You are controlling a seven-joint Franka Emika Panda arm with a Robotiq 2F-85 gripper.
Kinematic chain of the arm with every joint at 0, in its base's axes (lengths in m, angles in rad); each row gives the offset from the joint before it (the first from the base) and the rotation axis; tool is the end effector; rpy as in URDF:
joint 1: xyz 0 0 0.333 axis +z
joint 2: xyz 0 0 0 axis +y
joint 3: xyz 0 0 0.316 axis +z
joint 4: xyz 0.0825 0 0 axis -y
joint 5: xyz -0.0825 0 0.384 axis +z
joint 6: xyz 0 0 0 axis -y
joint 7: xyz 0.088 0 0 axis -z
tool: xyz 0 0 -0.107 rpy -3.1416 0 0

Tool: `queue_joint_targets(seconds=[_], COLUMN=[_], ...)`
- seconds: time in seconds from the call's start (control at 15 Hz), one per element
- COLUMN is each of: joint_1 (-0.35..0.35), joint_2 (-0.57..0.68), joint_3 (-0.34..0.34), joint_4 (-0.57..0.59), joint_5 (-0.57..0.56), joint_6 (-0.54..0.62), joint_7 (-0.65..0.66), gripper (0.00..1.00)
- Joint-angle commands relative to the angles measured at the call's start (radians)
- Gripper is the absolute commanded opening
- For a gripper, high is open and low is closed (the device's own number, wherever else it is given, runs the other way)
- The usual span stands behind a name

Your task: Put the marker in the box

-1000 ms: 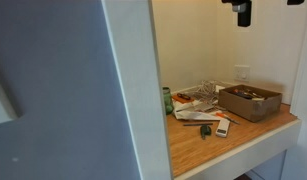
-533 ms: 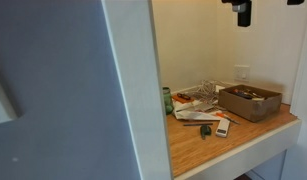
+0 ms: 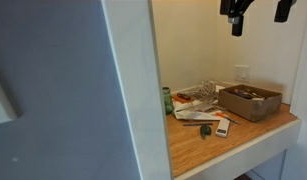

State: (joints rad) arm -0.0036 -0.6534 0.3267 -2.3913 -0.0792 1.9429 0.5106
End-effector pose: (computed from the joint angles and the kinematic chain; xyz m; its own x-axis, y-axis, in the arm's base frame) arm 0.3572 0.1341 0.5519 0.9434 -0.1799 0.2787 -0.2288 -0.9612 0.1541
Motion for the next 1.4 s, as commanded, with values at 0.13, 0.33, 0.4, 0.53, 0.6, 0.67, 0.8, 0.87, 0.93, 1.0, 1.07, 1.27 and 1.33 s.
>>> queue_joint_targets(seconds=[0.13, 0.33, 0.4, 0.53, 0.6, 0.67, 0.8, 0.87, 0.93, 1.0, 1.07, 1.27, 1.33], joint_1=[0.016, 0.02, 0.021, 0.007, 0.001, 0.0, -0.007, -0.014, -0.02, -0.022, -0.028, -0.023, -0.027], joint_2=[0.168, 0.268, 0.296, 0.367, 0.407, 0.444, 0.524, 0.562, 0.597, 0.632, 0.67, 0.66, 0.687], joint_3=[-0.128, -0.205, -0.223, -0.255, -0.27, -0.285, -0.309, -0.316, -0.321, -0.331, -0.339, -0.347, -0.354], joint_4=[-0.065, -0.087, -0.086, -0.088, -0.084, -0.079, -0.063, -0.056, -0.05, -0.04, -0.028, -0.049, -0.033], joint_5=[0.037, 0.048, 0.055, 0.042, 0.037, 0.046, 0.053, 0.038, 0.028, 0.033, 0.03, 0.029, 0.031], joint_6=[0.248, 0.342, 0.355, 0.409, 0.437, 0.461, 0.524, 0.566, 0.61, 0.646, 0.681, 0.685, 0.691], joint_7=[-0.123, -0.265, -0.3, -0.367, -0.389, -0.41, -0.43, -0.432, -0.417, -0.427, -0.425, -0.409, -0.409], gripper=[1.0, 1.0, 1.0, 1.0, 1.0, 1.0, 1.0, 1.0, 1.0, 1.0, 1.0, 1.0, 1.0])
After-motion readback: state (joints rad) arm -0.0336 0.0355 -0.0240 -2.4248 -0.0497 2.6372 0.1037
